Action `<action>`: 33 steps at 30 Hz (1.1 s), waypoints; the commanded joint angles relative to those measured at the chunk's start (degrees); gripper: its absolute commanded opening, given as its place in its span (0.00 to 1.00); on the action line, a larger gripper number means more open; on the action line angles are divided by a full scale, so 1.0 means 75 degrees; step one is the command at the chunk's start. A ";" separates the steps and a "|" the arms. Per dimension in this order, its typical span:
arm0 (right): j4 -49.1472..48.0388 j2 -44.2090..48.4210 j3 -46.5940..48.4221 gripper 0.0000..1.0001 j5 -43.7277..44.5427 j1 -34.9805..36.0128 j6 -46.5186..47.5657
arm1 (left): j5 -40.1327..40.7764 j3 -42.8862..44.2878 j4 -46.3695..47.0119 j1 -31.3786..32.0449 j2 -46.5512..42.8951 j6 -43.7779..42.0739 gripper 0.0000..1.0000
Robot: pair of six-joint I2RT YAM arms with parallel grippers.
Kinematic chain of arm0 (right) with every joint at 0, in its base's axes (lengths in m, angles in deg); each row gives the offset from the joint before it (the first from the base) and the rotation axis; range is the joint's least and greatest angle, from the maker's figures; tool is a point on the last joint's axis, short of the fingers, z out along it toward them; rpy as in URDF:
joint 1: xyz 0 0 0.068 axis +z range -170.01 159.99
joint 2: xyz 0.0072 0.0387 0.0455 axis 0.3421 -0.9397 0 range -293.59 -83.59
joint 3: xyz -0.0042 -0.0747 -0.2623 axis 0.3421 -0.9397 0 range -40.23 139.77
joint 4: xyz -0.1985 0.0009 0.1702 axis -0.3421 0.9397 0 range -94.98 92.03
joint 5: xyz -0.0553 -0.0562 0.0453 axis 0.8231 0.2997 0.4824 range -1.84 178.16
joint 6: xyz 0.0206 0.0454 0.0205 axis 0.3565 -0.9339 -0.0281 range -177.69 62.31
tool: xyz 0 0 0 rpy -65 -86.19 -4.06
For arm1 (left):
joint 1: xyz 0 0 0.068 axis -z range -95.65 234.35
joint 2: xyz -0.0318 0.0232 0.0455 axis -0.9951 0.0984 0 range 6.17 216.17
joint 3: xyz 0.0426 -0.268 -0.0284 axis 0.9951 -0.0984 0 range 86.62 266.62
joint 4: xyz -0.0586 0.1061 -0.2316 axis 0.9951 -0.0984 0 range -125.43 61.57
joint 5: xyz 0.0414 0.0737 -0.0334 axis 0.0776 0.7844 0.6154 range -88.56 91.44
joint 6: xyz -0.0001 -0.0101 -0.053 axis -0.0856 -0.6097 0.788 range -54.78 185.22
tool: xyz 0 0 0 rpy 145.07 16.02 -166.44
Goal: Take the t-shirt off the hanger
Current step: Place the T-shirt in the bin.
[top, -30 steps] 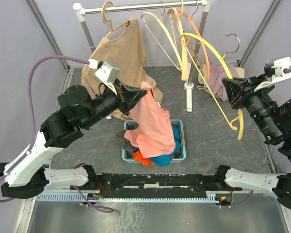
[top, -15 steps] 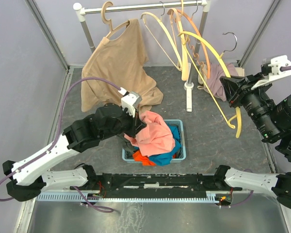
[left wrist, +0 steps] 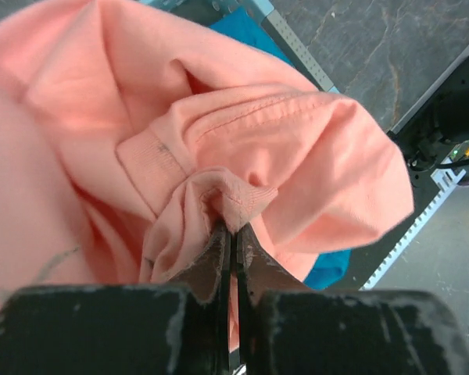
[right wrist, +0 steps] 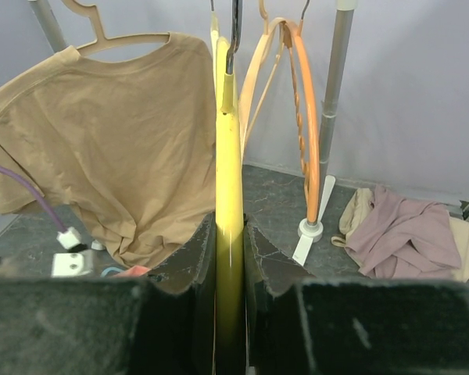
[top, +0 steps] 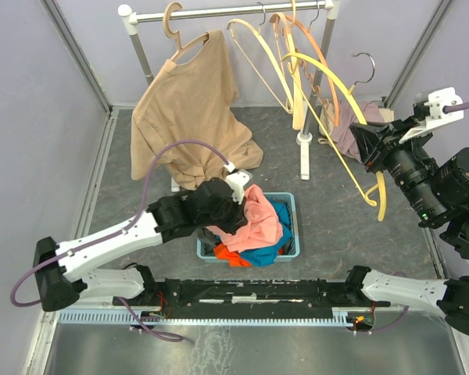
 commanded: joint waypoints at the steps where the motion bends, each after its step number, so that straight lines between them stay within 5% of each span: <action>1: -0.0419 0.0012 0.0282 0.01 -0.0267 -0.0017 0.0135 | -0.0460 -0.0268 0.1246 0.0048 0.0565 0.0389 0.03; 14: -0.0454 -0.0215 0.0670 0.01 -0.0653 -0.0017 0.0410 | -0.0891 -0.0649 0.1924 0.0195 0.2252 0.0582 0.03; 23: -0.0392 -0.0584 0.1052 0.01 -0.0878 -0.0022 0.0546 | -0.0510 0.0038 0.1183 0.0273 0.2118 0.0606 0.03; 30: -0.0345 -0.0952 0.1261 0.01 -0.0870 -0.0019 0.0496 | 0.0016 0.1436 -0.0040 0.0267 0.1699 0.0504 0.38; 33: -0.0485 -0.1097 0.1232 0.01 -0.0879 -0.0017 0.0460 | 0.0115 0.1865 -0.0559 0.0268 0.1544 0.0554 0.45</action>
